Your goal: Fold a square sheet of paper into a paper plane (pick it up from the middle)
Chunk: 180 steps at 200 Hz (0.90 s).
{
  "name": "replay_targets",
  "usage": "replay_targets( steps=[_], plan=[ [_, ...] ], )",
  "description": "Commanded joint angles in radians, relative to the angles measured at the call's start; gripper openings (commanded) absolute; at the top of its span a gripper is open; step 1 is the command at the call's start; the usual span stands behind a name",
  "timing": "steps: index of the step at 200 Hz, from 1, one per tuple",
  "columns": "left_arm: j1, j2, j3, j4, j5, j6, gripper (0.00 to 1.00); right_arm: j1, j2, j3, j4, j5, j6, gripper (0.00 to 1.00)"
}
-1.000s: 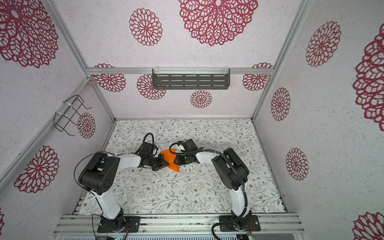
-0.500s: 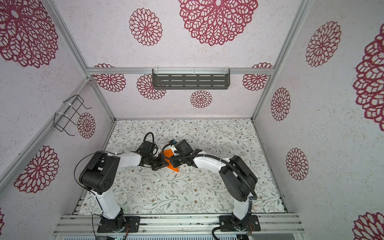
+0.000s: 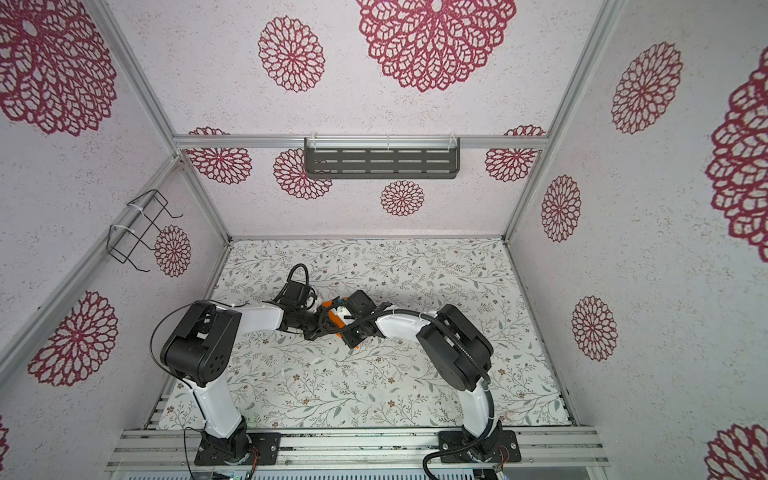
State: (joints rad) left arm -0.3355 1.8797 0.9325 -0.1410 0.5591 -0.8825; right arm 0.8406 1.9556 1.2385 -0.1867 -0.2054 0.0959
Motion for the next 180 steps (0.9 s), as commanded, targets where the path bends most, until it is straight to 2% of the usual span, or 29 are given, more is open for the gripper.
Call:
replay_targets(
  steps=[1, 105, 180],
  plan=[
    [-0.003, 0.055, -0.017, -0.074, -0.066, 0.011, 0.05, -0.005, 0.002, 0.029, -0.033, -0.002, -0.022, 0.16],
    [-0.002, 0.07, -0.003, -0.121, -0.105, 0.011, 0.04, -0.005, 0.032, 0.029, -0.113, 0.056, -0.022, 0.09],
    [-0.002, 0.074, 0.003, -0.147, -0.121, 0.018, 0.04, -0.005, -0.02, -0.009, -0.186, 0.055, -0.031, 0.09]
  ],
)
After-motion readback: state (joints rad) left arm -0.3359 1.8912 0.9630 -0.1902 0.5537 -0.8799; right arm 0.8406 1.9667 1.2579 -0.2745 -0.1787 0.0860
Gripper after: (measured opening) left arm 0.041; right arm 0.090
